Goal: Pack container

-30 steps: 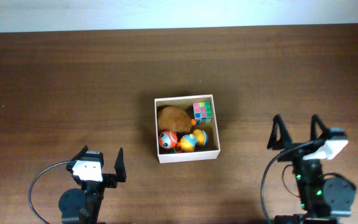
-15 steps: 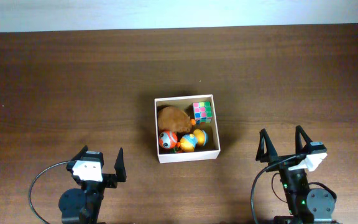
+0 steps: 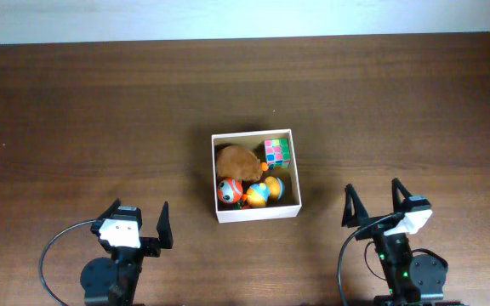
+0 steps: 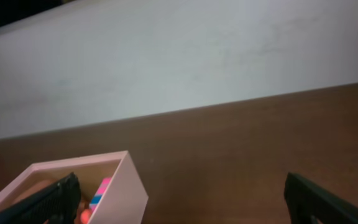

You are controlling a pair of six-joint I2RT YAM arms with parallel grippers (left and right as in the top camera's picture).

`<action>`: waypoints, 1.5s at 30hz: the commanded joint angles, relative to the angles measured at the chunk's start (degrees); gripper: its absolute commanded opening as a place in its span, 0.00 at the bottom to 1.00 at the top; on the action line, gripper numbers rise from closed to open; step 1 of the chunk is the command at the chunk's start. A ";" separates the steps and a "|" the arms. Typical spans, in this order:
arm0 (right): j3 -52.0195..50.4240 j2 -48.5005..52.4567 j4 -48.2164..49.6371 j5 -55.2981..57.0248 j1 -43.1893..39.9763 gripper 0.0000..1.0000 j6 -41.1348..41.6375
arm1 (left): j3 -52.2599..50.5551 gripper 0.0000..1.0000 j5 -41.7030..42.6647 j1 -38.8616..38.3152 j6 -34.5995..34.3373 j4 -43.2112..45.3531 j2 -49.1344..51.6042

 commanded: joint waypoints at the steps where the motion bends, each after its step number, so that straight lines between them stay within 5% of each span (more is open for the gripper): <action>1: -0.42 -0.66 -1.18 0.48 1.55 0.99 -1.86 | -0.26 0.99 0.61 0.39 1.27 0.00 -0.55; 45: -0.42 -0.66 -4.17 0.46 1.53 0.99 -1.84 | -0.26 0.99 0.61 0.39 1.27 0.00 -0.55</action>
